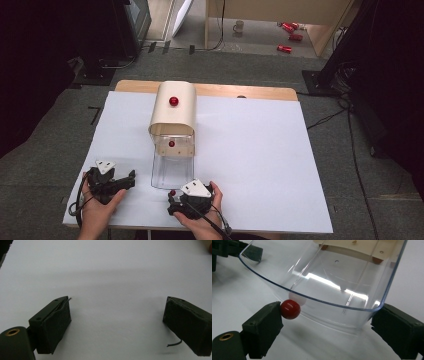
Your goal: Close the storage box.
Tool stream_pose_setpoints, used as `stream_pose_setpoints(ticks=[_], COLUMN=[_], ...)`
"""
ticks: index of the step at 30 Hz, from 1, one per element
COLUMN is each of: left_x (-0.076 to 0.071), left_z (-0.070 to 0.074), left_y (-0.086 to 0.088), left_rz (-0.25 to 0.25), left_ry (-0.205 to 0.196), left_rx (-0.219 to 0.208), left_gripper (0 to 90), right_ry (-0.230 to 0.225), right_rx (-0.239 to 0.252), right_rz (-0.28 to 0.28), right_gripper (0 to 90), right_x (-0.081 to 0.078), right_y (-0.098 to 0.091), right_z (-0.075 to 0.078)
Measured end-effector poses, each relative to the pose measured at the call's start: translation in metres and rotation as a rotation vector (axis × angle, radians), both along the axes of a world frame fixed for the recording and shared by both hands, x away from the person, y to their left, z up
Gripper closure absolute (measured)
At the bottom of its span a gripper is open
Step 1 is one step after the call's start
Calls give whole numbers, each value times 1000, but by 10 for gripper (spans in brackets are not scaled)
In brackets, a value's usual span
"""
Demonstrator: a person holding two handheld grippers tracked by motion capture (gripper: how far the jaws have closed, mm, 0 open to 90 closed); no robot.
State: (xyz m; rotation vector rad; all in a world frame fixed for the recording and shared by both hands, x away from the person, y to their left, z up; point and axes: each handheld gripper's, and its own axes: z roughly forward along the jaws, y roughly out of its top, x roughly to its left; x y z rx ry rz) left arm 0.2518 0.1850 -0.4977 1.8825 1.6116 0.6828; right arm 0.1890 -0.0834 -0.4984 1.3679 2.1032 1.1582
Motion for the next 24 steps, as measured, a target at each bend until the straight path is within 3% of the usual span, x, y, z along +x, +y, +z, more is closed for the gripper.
stream_pose_setpoints(ticks=[7, 11, 15, 23, 24], left_x=[0, 0, 0, 0, 0], left_z=[0, 0, 0, 0, 0], left_y=[0, 0, 0, 0, 0], left_rz=[0, -1, 0, -1, -2], left_ry=[0, 0, 0, 0, 0], left_rx=[0, 0, 0, 2, 2], left_gripper=[76, 76, 76, 76, 76], right_ry=[8, -12, -47, -23, -26], right_rx=[6, 23, 34, 44, 35], right_rz=[-4, -8, -14, -32, -39], right_gripper=[102, 119, 217, 322, 371], right_x=[4, 7, 8, -6, -10], right_y=[0, -1, -3, -6, -6], right_z=[1, 5, 11, 0, 0])
